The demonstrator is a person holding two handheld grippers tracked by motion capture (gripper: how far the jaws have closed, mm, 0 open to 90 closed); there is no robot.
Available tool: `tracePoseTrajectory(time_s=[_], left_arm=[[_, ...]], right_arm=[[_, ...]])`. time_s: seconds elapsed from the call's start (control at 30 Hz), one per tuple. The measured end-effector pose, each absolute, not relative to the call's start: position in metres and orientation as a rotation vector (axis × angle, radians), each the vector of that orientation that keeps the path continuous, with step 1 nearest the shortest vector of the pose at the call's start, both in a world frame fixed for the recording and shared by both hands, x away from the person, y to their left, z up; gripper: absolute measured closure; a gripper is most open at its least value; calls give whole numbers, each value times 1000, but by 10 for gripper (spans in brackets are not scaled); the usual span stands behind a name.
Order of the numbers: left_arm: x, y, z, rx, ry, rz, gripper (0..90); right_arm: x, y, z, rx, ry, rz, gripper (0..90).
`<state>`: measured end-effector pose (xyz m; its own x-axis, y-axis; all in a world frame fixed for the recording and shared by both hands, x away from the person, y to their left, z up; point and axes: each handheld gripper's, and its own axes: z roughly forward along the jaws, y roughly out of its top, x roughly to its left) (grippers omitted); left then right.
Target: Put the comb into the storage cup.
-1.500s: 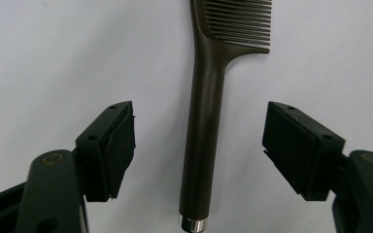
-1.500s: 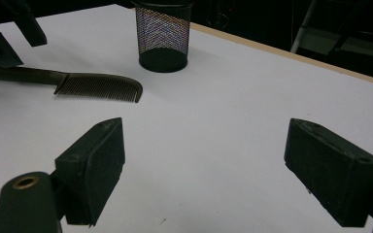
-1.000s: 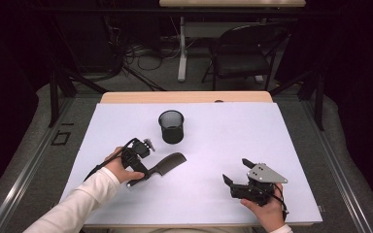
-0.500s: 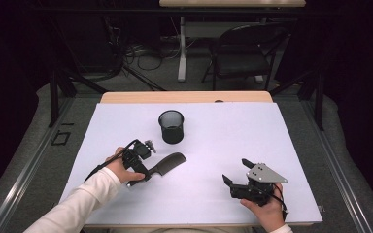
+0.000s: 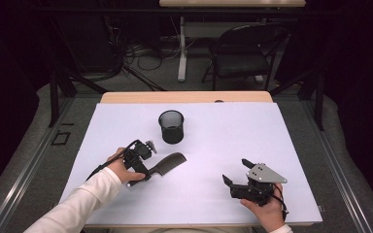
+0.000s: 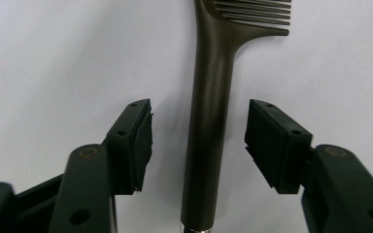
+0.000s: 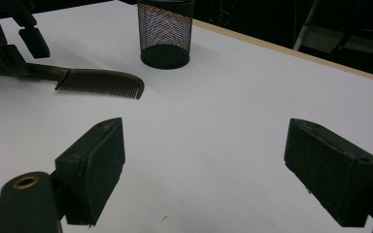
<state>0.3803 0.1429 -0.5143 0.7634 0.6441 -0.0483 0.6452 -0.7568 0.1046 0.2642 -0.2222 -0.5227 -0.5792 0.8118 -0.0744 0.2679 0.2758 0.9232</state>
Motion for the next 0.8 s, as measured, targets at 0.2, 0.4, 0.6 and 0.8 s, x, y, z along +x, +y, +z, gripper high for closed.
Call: tracePoseTrajectory(time_s=[0.2, 0.4, 0.6, 0.8], left_arm=[[380, 144, -514, 2847, 1032, -15, 461], [379, 143, -516, 2879, 1003, -14, 510], [377, 143, -519, 2878, 983, -8, 543], [377, 142, -520, 2887, 986, 3, 570]], right_arm=[[264, -222, -523, 966, 2005, 1291, 147], [264, -222, -523, 965, 2007, 1289, 147], [264, -222, -523, 966, 2009, 1290, 147], [265, -222, -524, 968, 2010, 1290, 147]])
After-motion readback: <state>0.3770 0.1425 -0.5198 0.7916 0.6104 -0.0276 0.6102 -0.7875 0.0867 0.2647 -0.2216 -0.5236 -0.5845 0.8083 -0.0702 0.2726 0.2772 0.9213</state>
